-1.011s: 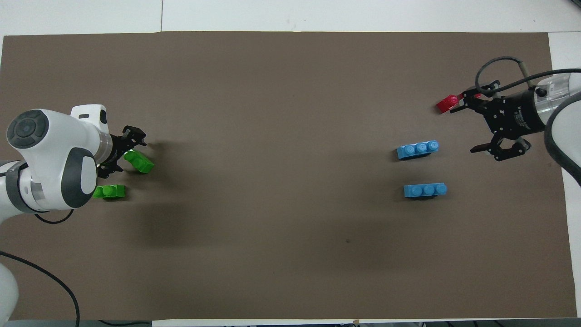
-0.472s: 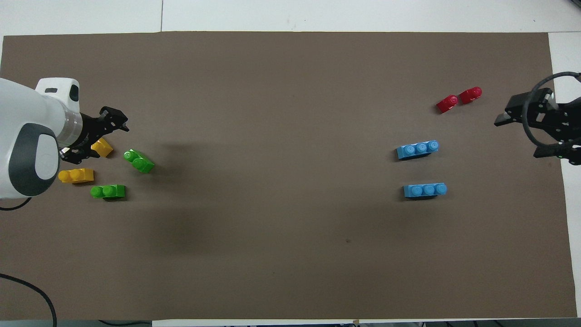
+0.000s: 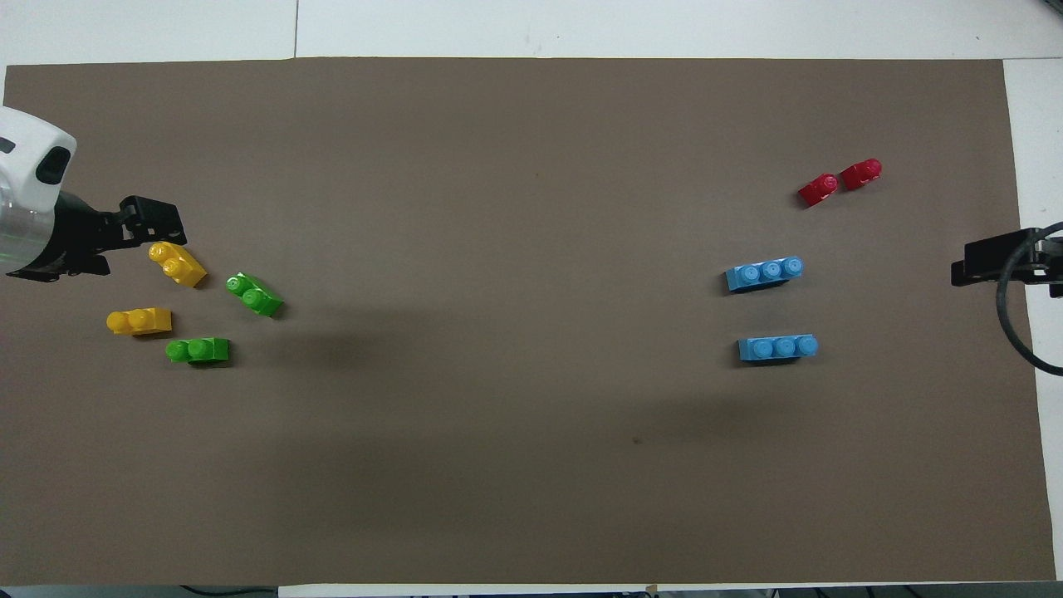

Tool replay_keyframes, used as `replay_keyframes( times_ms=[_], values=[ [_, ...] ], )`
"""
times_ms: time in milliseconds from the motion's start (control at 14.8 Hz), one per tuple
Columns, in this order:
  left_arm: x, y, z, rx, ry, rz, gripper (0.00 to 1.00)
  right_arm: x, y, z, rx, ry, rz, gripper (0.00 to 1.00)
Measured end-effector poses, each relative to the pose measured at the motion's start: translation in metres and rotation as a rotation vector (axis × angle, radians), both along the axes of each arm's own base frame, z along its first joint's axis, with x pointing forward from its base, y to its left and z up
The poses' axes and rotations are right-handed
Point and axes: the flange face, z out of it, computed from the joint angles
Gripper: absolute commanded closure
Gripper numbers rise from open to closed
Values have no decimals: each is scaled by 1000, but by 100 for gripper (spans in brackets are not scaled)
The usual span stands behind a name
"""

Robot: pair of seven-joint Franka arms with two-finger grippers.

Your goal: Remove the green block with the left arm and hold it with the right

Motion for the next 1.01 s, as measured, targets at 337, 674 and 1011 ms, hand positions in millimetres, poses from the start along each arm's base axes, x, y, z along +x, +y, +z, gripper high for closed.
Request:
replay_keyframes(
  times_ms=[337, 674, 1011],
  values=[
    [-28, 2, 58, 6, -11, -118, 0, 0, -1, 0, -33, 0, 58, 0],
    [-39, 3, 93, 10, 11, -194, 0, 0, -1, 3, -34, -5, 60, 0],
    [-30, 20, 83, 14, 27, -249, 0, 0, -1, 3, -34, -5, 65, 0]
  ],
)
